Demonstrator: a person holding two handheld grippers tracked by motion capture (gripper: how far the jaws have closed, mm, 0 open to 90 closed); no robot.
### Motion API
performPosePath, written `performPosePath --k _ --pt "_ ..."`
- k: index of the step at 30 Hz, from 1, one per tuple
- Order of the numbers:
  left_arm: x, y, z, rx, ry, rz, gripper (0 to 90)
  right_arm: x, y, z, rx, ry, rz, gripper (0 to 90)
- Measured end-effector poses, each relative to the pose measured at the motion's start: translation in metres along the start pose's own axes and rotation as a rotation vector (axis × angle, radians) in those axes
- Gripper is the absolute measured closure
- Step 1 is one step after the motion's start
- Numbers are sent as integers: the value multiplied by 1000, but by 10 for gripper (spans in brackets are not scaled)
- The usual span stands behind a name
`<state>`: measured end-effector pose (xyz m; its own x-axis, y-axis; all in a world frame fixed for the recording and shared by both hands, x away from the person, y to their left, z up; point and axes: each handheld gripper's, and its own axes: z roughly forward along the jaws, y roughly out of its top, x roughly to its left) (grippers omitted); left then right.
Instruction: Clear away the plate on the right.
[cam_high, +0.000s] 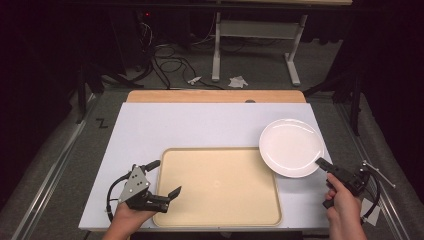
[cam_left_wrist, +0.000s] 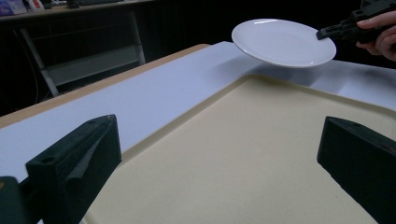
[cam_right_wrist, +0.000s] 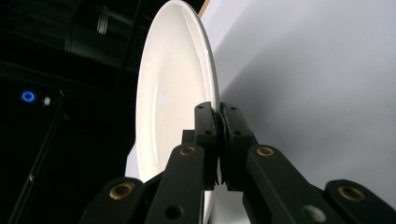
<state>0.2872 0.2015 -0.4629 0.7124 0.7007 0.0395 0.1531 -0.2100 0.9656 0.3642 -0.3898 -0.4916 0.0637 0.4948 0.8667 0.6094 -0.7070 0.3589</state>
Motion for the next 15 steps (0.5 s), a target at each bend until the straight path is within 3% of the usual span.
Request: performPosePath --k 15 --pt "1 1 -2 -17 13 -1 3 24 -19 16 95 35 -96 895"
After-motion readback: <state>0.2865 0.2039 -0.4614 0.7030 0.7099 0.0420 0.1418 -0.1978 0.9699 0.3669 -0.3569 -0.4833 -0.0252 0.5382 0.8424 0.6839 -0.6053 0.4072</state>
